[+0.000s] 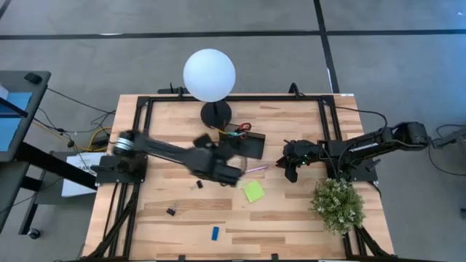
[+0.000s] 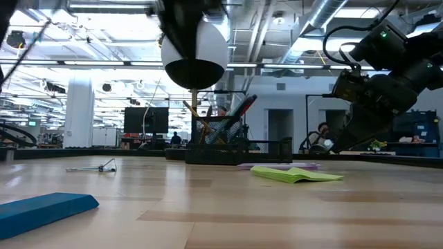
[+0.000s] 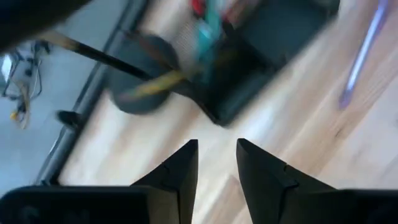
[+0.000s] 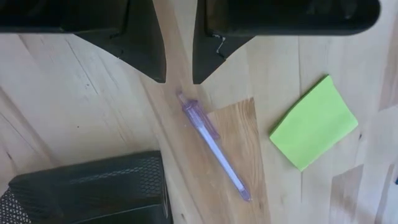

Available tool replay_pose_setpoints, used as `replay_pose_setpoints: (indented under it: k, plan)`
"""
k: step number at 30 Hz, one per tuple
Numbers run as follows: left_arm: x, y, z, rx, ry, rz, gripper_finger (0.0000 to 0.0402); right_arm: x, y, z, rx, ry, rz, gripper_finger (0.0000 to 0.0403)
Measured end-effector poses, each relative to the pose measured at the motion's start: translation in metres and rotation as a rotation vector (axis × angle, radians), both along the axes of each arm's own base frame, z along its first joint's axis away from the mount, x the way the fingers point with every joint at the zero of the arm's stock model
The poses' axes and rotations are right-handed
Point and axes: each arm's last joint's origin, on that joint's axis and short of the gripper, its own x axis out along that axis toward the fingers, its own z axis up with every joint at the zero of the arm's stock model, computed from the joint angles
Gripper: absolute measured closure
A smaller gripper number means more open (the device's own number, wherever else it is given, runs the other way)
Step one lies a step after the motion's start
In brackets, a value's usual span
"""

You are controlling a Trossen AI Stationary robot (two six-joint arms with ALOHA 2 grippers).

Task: Pick and place office supplies into organizer
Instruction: Put the purple mechanical pencil into the desk organizer

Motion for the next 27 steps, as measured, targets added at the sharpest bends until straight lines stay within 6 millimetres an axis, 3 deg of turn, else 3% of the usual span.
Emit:
replay_pose_setpoints:
  k: [3,7,9,11,15,21,24,27]
  plan:
    - [-0.036,-0.003,0.044,0.016,-0.116,-0.023,0.0297,0.0,0.0,0.0,0.0,-0.001,0.0,0.0331]
    - [-0.085,-0.002,0.08,-0.007,-0.194,-0.085,0.0297,0.0,0.0,0.0,0.0,-0.005,0.0,0.0331]
    - [-0.113,0.003,0.092,-0.015,-0.237,-0.103,0.0297,0.001,0.0,0.001,0.0,-0.008,0.0,0.0331]
    - [-0.135,0.007,0.09,-0.025,-0.312,-0.106,0.0297,0.001,0.0,0.001,-0.001,-0.016,0.0,0.0331]
    - [-0.138,0.007,0.053,-0.128,-0.645,-0.121,0.0297,0.003,0.0,0.004,-0.002,-0.051,0.0,0.0331]
    - [-0.107,-0.004,-0.045,-0.213,-0.953,-0.553,0.0297,0.005,0.0,0.006,-0.004,-0.082,0.001,0.0331]
    - [-0.102,0.003,-0.08,-0.208,-1.134,-0.542,0.0297,0.005,0.0,0.006,-0.004,-0.083,0.001,0.0331]
    - [-0.087,0.01,-0.111,-0.265,-1.145,-0.473,0.0297,0.005,0.0,0.006,-0.004,-0.081,0.002,0.0331]
